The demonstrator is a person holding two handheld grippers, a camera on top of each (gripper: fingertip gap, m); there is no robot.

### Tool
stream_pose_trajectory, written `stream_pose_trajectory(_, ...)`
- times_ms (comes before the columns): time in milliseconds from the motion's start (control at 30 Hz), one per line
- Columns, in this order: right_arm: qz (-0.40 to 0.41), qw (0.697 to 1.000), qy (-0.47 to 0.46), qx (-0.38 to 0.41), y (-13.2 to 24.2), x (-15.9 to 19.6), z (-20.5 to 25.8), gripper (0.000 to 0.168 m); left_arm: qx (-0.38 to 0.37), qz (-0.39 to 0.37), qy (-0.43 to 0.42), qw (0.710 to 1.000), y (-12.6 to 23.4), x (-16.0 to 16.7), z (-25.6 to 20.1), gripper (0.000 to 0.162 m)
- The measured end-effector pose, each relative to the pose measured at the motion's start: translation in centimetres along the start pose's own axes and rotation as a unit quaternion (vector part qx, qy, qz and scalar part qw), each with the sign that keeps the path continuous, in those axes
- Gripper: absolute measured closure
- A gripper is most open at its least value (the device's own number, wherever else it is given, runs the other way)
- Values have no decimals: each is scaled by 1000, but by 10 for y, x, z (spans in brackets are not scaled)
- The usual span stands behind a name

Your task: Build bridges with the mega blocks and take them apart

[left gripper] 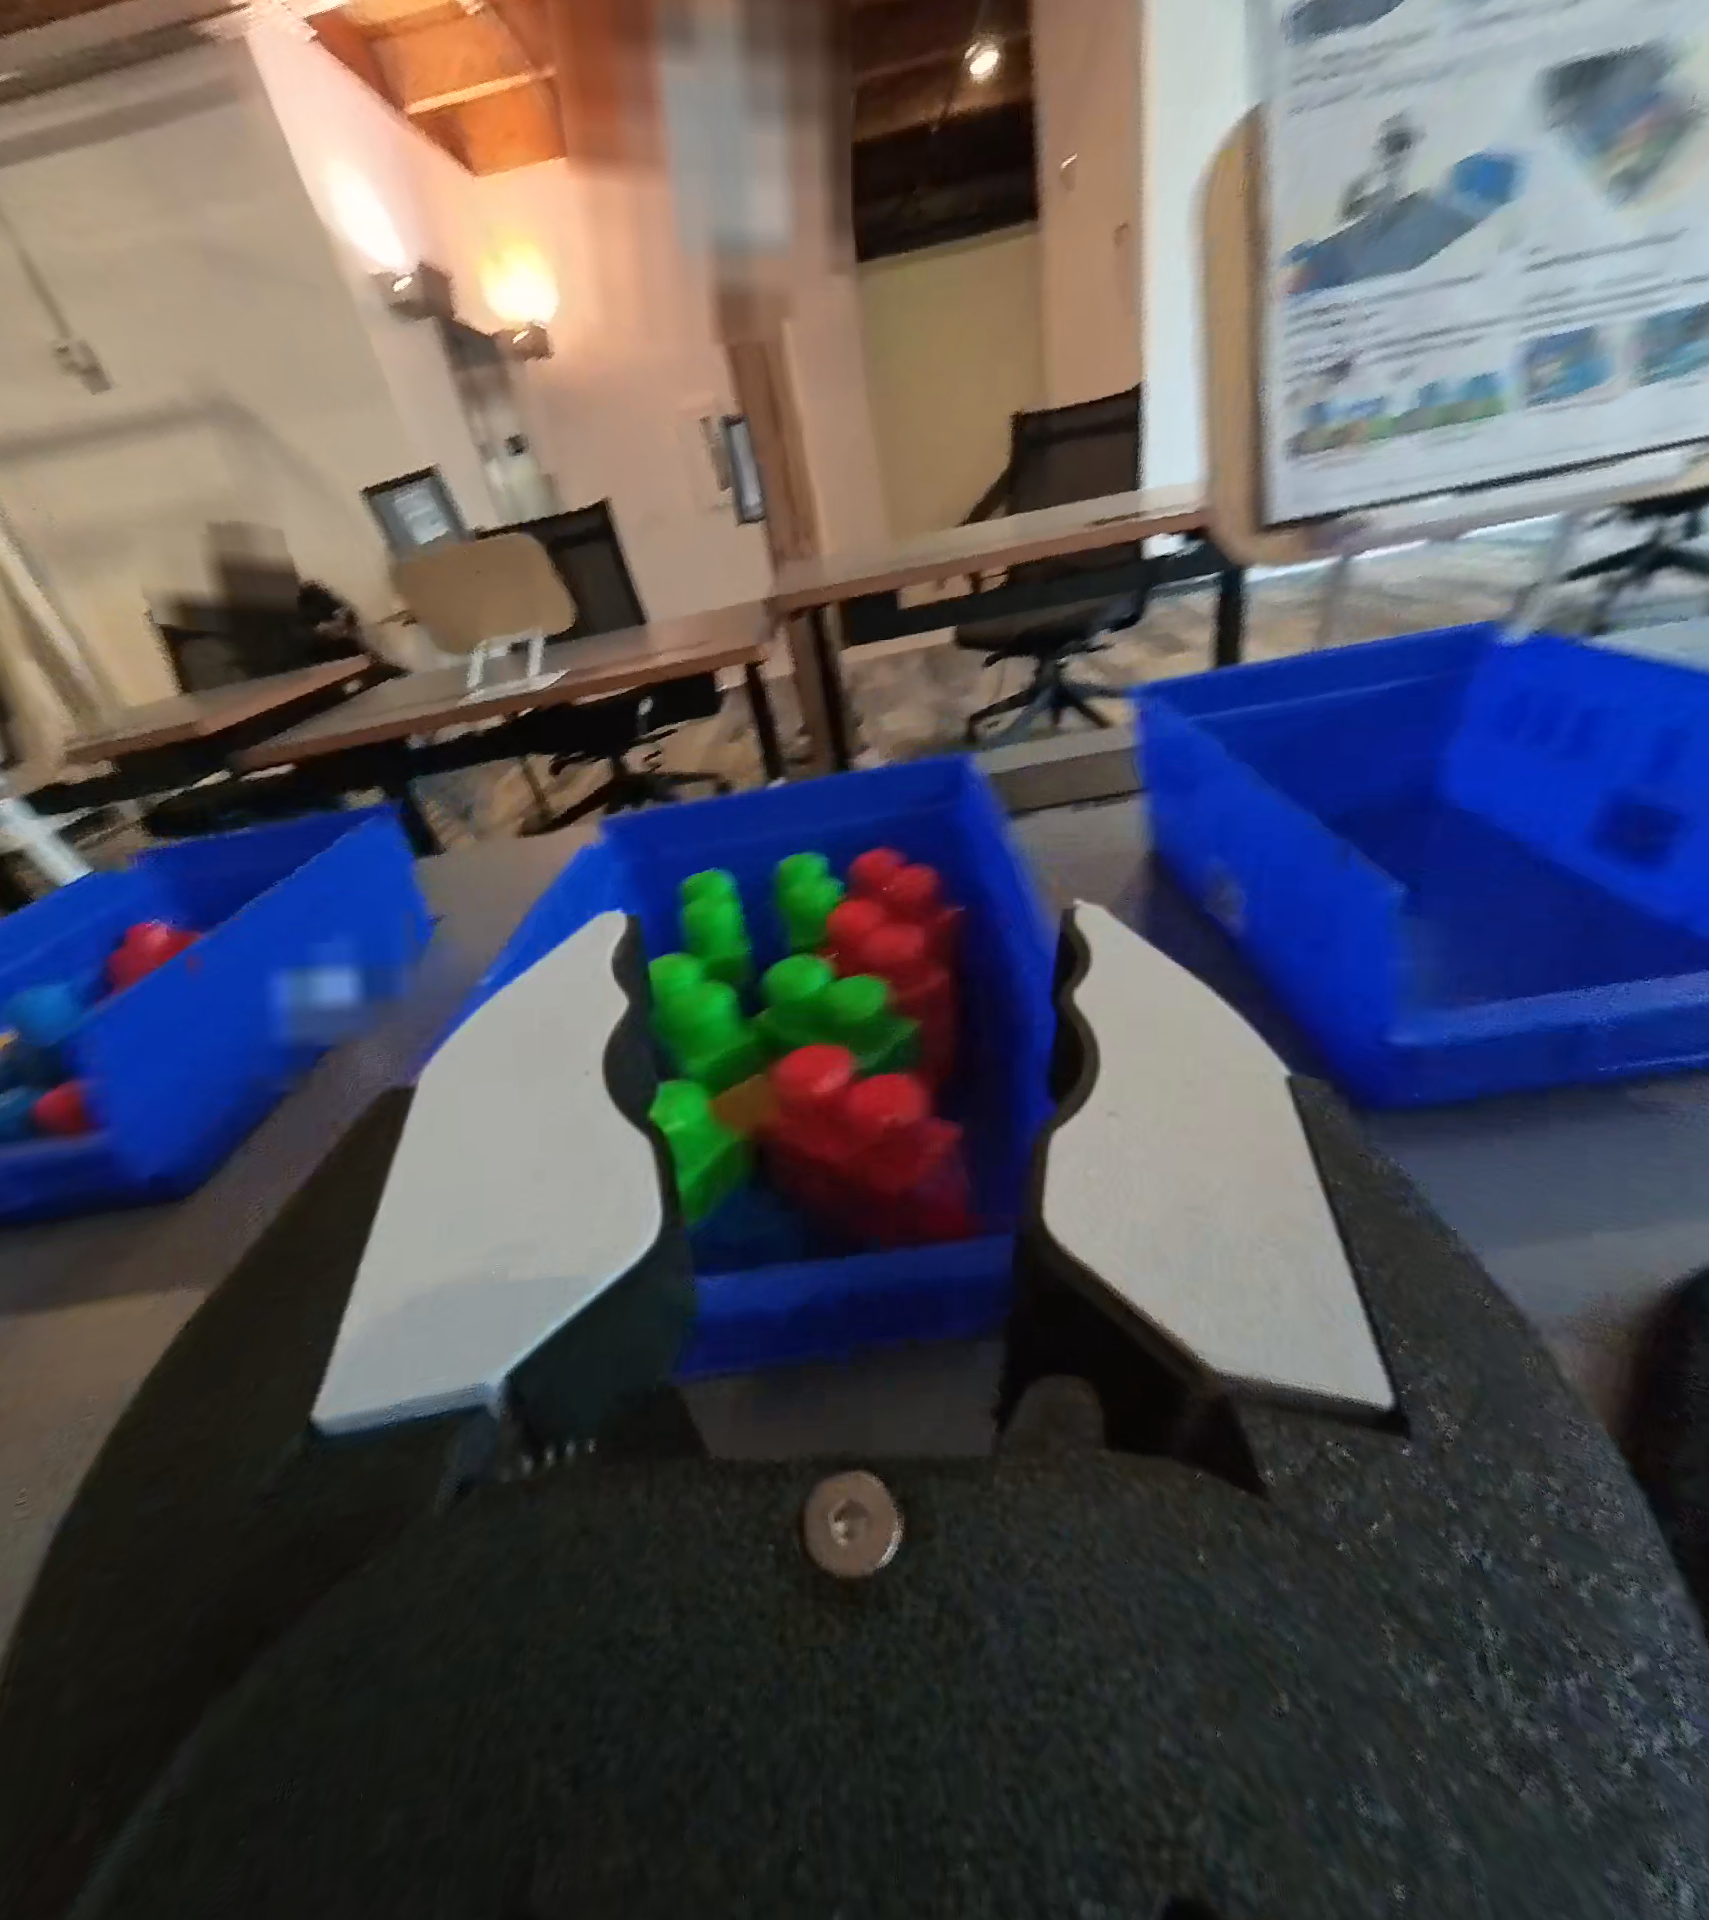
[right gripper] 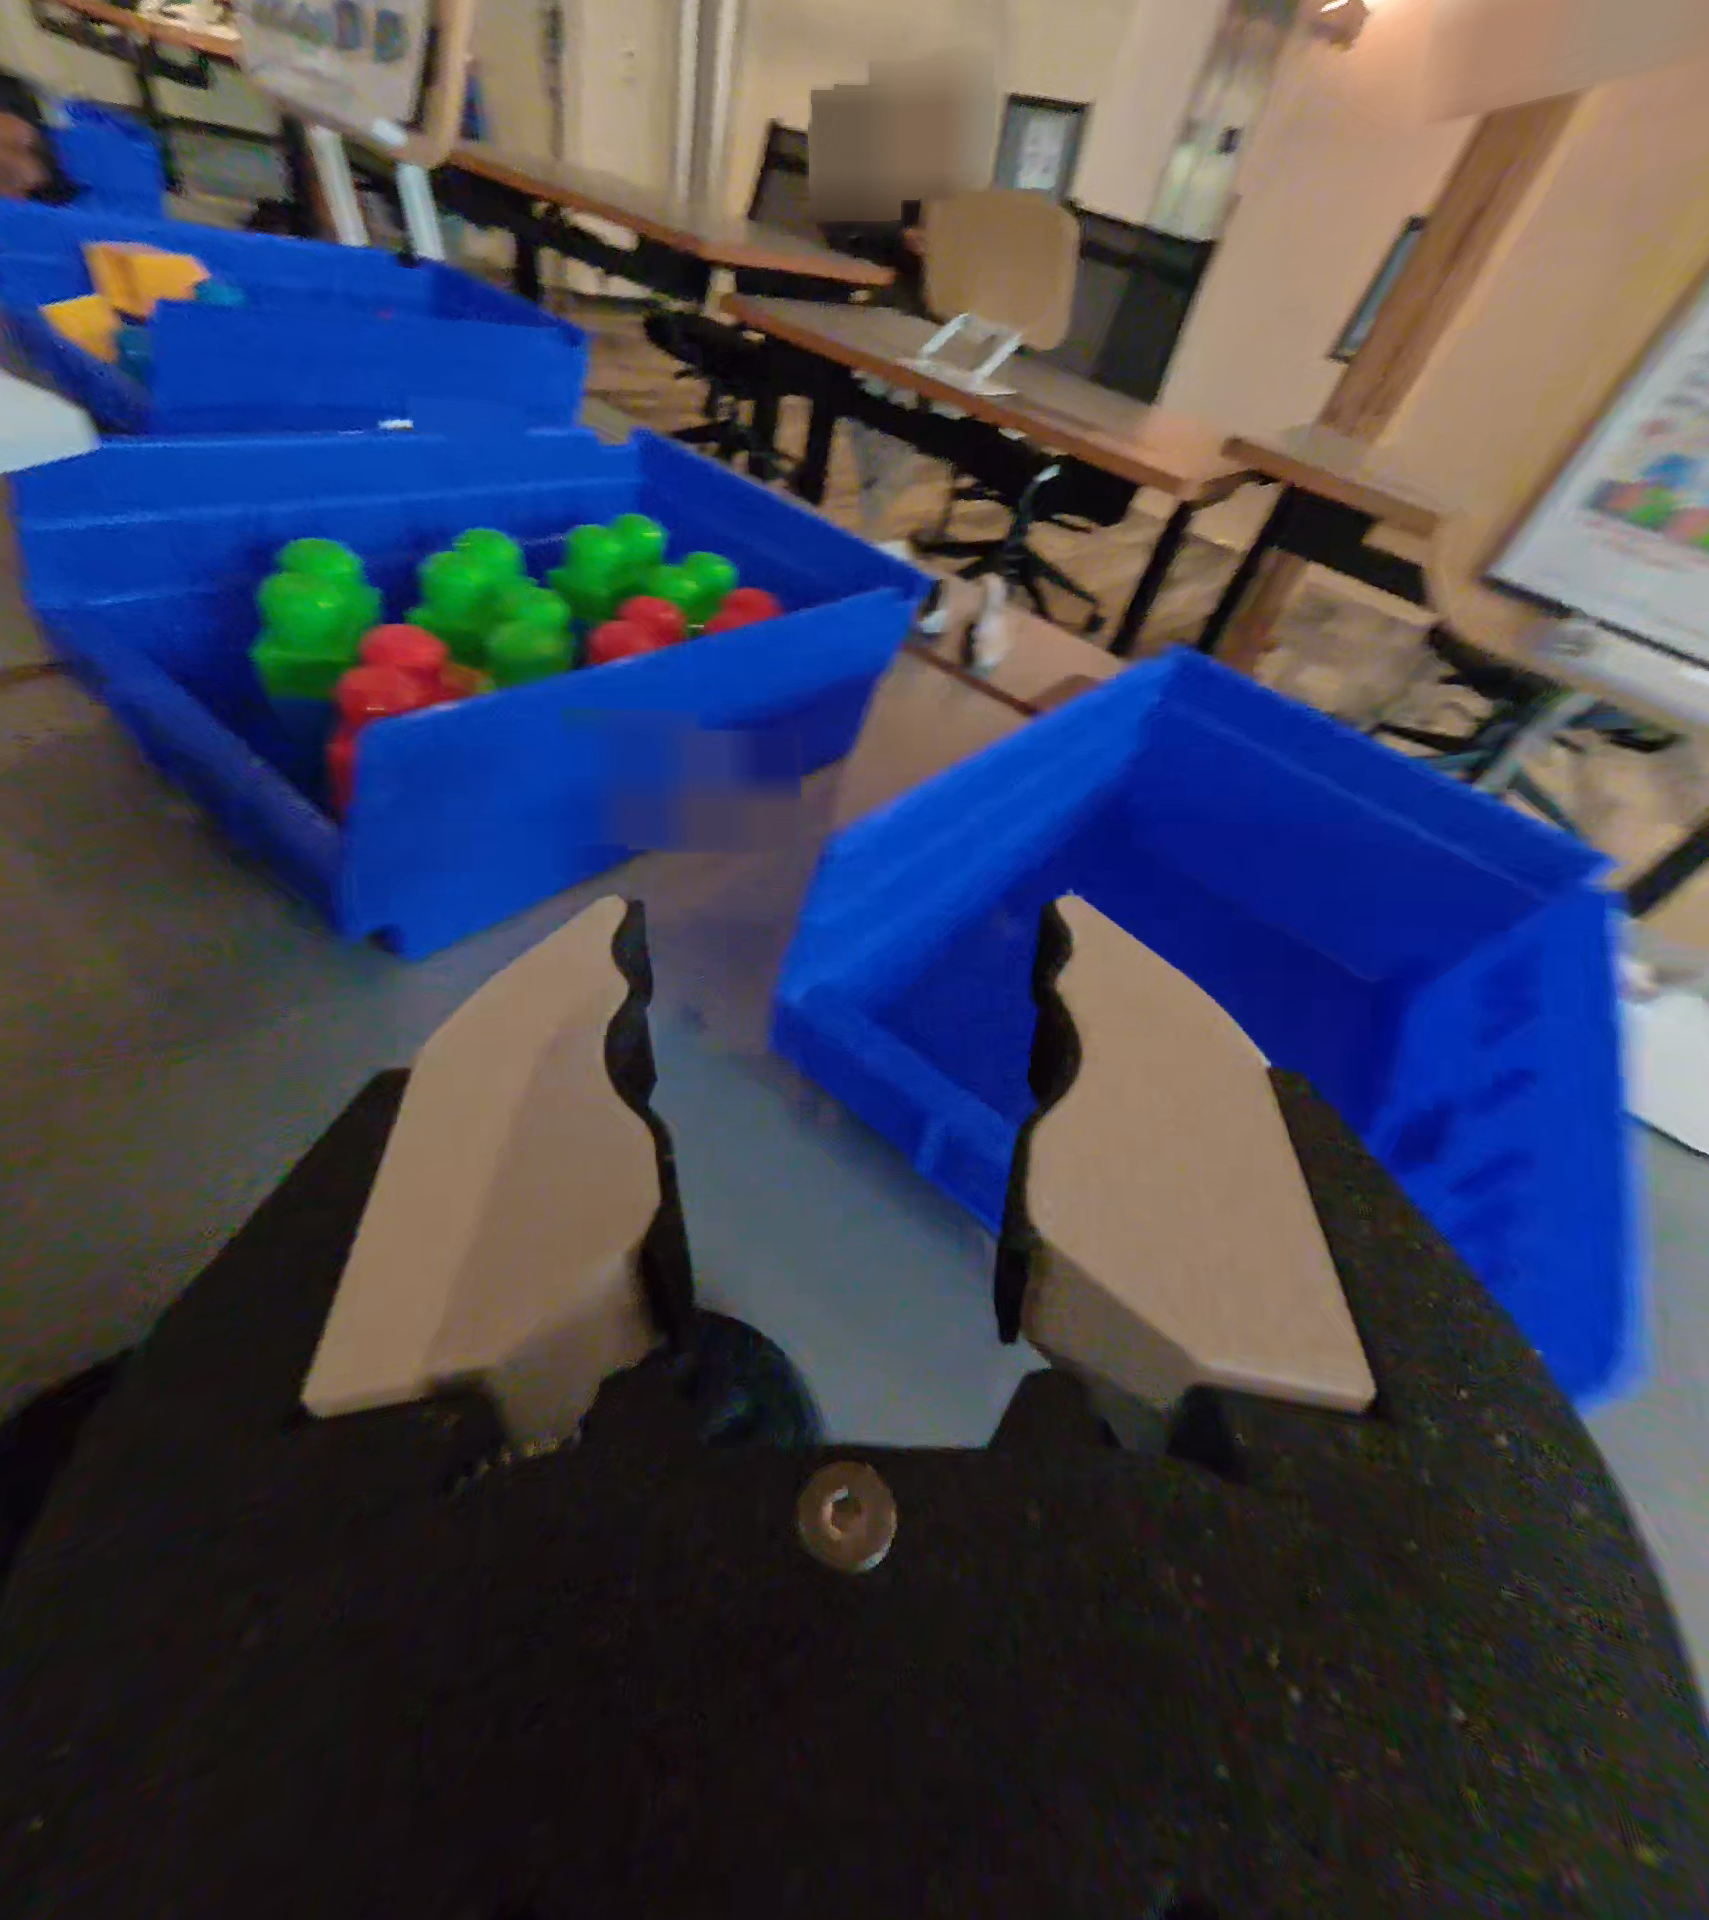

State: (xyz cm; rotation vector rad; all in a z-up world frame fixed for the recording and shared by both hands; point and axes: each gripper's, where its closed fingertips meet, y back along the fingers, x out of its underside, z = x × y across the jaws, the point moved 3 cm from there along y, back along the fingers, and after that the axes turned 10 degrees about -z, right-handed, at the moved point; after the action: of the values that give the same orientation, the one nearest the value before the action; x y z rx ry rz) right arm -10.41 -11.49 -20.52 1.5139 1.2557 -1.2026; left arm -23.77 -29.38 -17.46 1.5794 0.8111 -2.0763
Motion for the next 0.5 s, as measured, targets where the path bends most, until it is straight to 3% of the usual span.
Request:
stream_pose_trajectory(100,-1,998,2,57,22,6,-42,94,70,-16,26,997,-7,-12,-62,97)
stream_pose_trajectory(233,18,992,-6,128,44,29,-94,86,134,24,10,991,-30,9,-128,103)
stream_pose_trajectory(500,82,983,-54,157,48,85,-139,87,154,118,35,980,-82,70,-171,102)
